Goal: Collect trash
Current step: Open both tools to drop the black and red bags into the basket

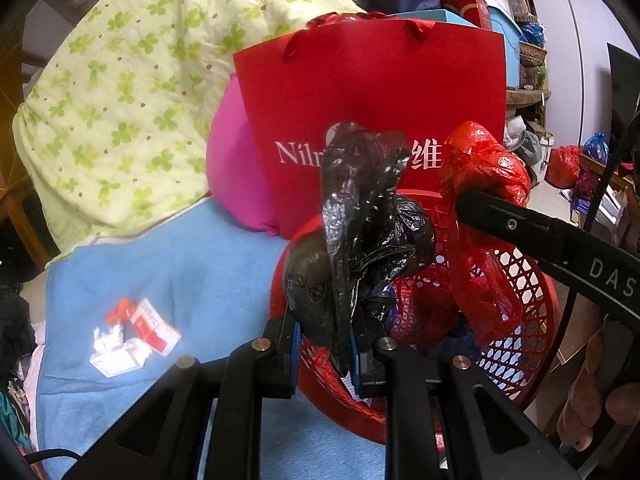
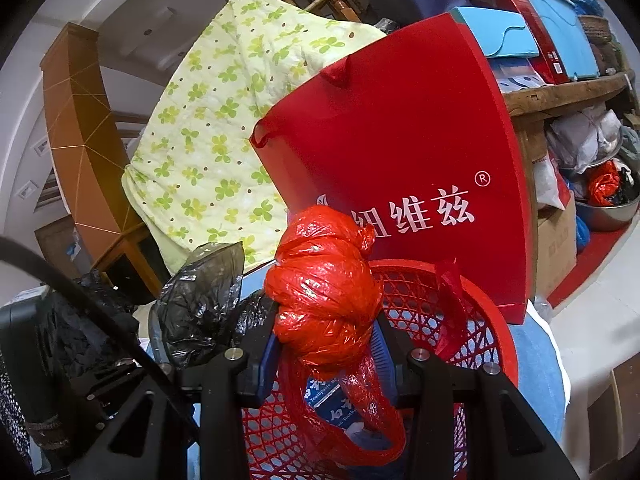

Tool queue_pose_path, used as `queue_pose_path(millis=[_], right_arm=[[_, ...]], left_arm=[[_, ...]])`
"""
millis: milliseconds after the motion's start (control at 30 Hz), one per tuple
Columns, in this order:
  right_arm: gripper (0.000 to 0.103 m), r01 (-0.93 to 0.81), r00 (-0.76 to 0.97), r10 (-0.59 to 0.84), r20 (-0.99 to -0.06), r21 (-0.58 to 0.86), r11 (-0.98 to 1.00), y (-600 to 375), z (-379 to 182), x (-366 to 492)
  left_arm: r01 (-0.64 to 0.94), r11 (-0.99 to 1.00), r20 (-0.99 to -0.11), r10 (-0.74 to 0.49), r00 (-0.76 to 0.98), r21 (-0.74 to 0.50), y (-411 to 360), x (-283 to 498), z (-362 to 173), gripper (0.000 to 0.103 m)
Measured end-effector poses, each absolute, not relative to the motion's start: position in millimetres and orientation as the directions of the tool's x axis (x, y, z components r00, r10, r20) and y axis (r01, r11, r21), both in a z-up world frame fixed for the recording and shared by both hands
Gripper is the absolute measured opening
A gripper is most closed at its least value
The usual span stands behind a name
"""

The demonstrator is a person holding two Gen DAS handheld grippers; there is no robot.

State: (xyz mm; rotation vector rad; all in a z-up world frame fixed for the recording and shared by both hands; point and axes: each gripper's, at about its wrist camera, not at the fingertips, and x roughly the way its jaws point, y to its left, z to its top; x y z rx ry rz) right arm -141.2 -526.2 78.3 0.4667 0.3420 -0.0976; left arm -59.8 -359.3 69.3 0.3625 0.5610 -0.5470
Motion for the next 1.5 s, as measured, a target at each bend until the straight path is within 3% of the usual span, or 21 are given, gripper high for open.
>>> queue_pose_path(millis=[500, 567, 633, 833, 1000, 1100, 1500], right_arm=[[0.045, 0.193, 0.934, -0.029, -0.356, 0.436, 0.879, -526.8, 77.5, -140.5], [0.045, 0.197, 0.933, -0.029, -0.359, 0.442, 0.875, -527.5, 77.0, -139.8], [0.048, 0.203, 0.93, -0.028, -0.367, 0.447, 0.871, -527.7, 76.3, -138.1], [0.057, 0.206, 0.925, -0.024, -0.379, 0.449, 0.869, -524.6, 76.5, -132.5], [0.057, 0.197, 0.928, -0.023, -0.371, 0.439, 0.877, -519.6, 79.7, -126.7], [0.057, 0.187, 0.929, -0.015, -0.37, 0.434, 0.881, -514.4, 82.0, -122.3], [0.057, 0.12, 0.957, -0.019, -0.29, 0.335, 0.935, -463.5, 103.3, -112.9]], left_arm=[[0.614, 0.78, -0.62, -0.424, 0.66, 0.121, -360.9, -53.8, 59.5, 0.028], [0.612, 0.783, -0.62, -0.427, 0.658, 0.11, -357.4, -52.5, 58.6, 0.035], [0.608, 0.788, -0.616, -0.434, 0.658, 0.094, -352.6, -51.4, 58.9, 0.052], [0.587, 0.806, -0.606, -0.426, 0.672, 0.084, -336.8, -48.9, 56.5, 0.054], [0.544, 0.837, -0.619, -0.396, 0.678, 0.06, -313.9, -38.3, 50.5, 0.055], [0.518, 0.855, -0.619, -0.388, 0.683, 0.035, -300.3, -33.4, 50.4, 0.063], [0.446, 0.895, -0.599, -0.35, 0.72, 0.012, -254.6, -29.7, 56.9, 0.063]])
